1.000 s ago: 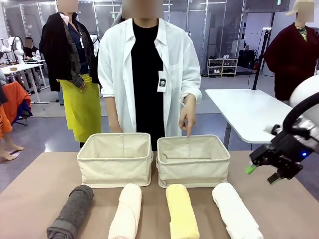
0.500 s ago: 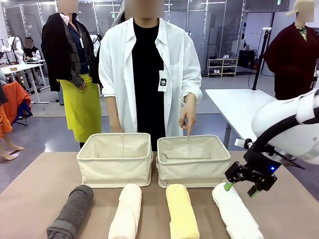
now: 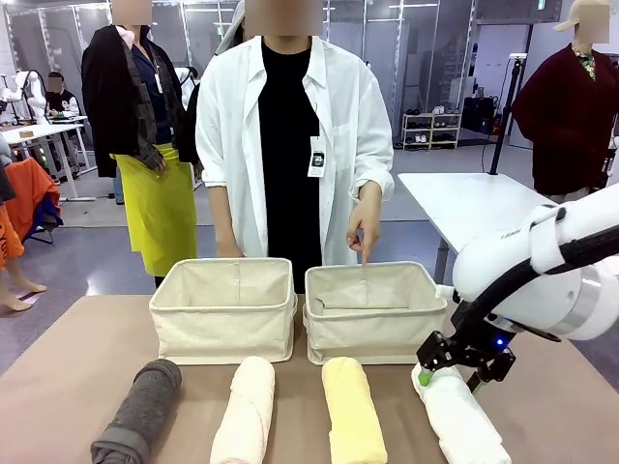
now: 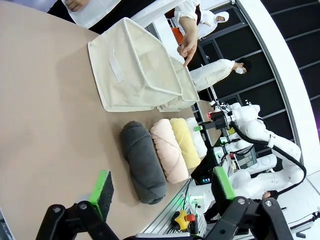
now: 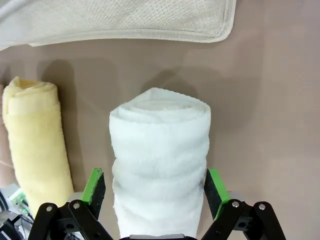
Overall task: Divide the towels into two baskets.
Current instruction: Pick up one hotel-folded towel and place it in the Fabric basket indicated by the person.
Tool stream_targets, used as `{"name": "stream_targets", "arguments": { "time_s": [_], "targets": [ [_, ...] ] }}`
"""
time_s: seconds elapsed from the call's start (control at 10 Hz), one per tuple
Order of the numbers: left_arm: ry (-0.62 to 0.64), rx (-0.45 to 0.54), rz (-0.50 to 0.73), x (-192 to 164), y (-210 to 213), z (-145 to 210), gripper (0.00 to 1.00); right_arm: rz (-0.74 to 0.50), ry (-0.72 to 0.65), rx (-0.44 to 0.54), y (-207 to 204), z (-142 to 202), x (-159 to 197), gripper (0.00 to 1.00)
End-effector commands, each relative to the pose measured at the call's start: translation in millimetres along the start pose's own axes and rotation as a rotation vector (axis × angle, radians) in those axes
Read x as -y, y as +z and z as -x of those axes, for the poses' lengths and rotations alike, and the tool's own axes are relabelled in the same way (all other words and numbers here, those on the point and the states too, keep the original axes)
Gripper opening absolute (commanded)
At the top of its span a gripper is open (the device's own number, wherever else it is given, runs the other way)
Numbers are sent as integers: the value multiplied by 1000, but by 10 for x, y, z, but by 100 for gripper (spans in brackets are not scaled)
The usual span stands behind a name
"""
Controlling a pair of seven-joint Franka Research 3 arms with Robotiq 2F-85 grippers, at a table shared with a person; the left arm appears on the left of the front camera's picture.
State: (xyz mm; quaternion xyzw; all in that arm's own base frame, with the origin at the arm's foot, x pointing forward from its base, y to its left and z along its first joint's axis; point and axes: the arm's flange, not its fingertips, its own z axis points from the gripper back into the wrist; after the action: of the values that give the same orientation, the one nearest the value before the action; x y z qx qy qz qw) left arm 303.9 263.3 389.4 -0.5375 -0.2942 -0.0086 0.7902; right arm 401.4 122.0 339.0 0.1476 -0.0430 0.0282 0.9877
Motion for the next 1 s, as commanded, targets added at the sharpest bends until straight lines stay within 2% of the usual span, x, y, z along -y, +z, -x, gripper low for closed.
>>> {"name": "stream_targets", "arguments": {
  "time_s": [0.0, 0.3, 0.4, 0.5, 0.6, 0.7, 0.8, 0.9],
  "targets": [
    [-2, 7, 2, 7, 21, 4, 100, 83, -10, -4, -178, 66, -132, 100],
    [-2, 7, 2, 7, 21, 4, 100, 115, 17, -36, -341, 97, -176, 100],
    [-2, 7, 2, 7, 21, 4, 100, 121, 32, -37, -345, 110, -167, 85],
    [-2, 7, 2, 7, 21, 4, 100, 126, 38, -40, -350, 122, -159, 81],
    [-2, 7, 2, 7, 21, 4, 100, 131, 44, -42, -351, 138, -149, 66],
    [-2, 7, 2, 7, 21, 4, 100, 136, 46, -40, -322, 153, -133, 62],
    [-2, 7, 2, 7, 21, 4, 100, 145, 48, -35, -290, 155, -120, 47],
    [-2, 7, 2, 7, 21, 4, 100, 155, 69, -26, -182, 156, -127, 42]
  ]
}}
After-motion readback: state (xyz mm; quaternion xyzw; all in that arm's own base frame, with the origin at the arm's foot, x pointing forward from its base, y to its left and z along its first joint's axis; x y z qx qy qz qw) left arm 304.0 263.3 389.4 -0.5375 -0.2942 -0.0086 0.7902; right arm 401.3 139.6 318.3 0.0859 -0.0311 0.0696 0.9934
